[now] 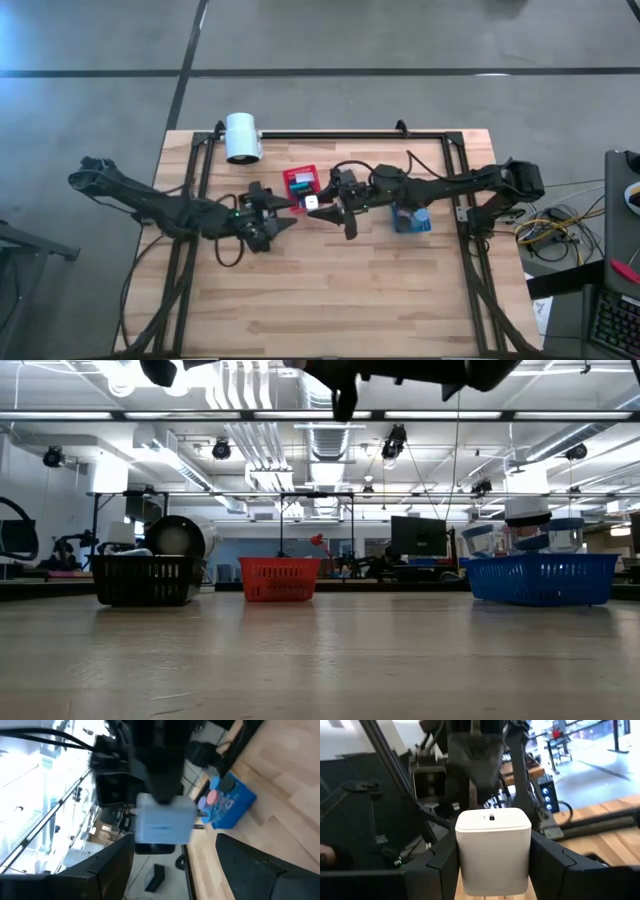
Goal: Pick & Place Office items
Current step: Put the white charger adapter into the black bin, then return to Home Position
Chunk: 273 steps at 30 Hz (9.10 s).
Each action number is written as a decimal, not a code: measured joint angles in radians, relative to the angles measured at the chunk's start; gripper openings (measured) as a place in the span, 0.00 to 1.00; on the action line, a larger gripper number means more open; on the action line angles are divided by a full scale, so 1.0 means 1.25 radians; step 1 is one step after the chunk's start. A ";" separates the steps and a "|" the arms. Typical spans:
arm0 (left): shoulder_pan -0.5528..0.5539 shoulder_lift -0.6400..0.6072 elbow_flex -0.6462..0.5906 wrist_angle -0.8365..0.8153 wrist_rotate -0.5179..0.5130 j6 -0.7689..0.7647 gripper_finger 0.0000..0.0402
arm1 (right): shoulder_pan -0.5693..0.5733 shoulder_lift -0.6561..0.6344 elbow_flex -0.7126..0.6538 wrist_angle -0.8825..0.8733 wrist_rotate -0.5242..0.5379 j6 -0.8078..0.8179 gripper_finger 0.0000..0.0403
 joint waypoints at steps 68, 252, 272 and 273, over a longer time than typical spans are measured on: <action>0.021 0.118 0.052 0.101 -0.093 0.082 0.51 | 0.000 0.033 0.055 -0.040 -0.025 -0.043 0.54; 0.218 -0.883 -0.603 -0.149 0.347 -0.873 0.03 | -0.154 -0.957 -0.800 -0.101 0.178 -0.195 0.02; 0.218 -0.883 -0.603 -0.149 0.346 -0.873 0.03 | -0.154 -0.957 -0.800 -0.101 0.178 -0.195 0.02; 0.218 -0.883 -0.603 -0.149 0.346 -0.873 0.03 | -0.154 -0.957 -0.800 -0.101 0.178 -0.195 0.02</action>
